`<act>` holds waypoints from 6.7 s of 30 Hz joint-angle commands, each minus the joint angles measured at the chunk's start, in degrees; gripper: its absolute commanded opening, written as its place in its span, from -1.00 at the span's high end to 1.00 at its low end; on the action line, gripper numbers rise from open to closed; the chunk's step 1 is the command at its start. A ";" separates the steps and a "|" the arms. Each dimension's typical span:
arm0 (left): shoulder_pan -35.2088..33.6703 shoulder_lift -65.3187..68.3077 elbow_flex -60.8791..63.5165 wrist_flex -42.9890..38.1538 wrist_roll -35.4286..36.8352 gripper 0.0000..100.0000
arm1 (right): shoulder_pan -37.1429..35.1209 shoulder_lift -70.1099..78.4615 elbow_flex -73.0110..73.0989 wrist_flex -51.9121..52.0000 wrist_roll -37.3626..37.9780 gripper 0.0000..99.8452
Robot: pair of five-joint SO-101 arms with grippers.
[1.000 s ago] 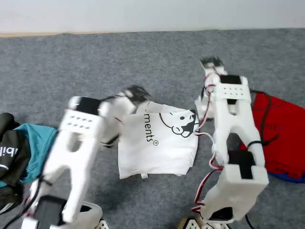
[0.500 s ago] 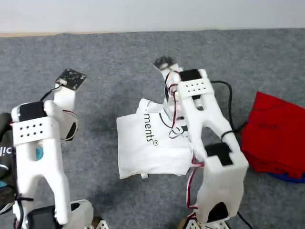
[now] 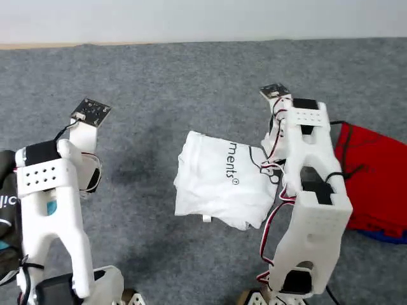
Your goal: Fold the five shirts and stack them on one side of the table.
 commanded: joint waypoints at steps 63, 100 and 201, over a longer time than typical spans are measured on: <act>-9.14 -2.20 3.74 -8.00 8.00 0.99 | -35.56 4.44 -26.02 20.44 0.62 0.98; -9.05 -2.02 4.26 -8.97 7.91 0.99 | -47.08 1.54 -16.44 26.86 -2.02 0.98; -6.15 -2.02 4.97 -10.02 8.26 0.99 | -20.79 -32.75 8.70 5.76 -6.07 0.96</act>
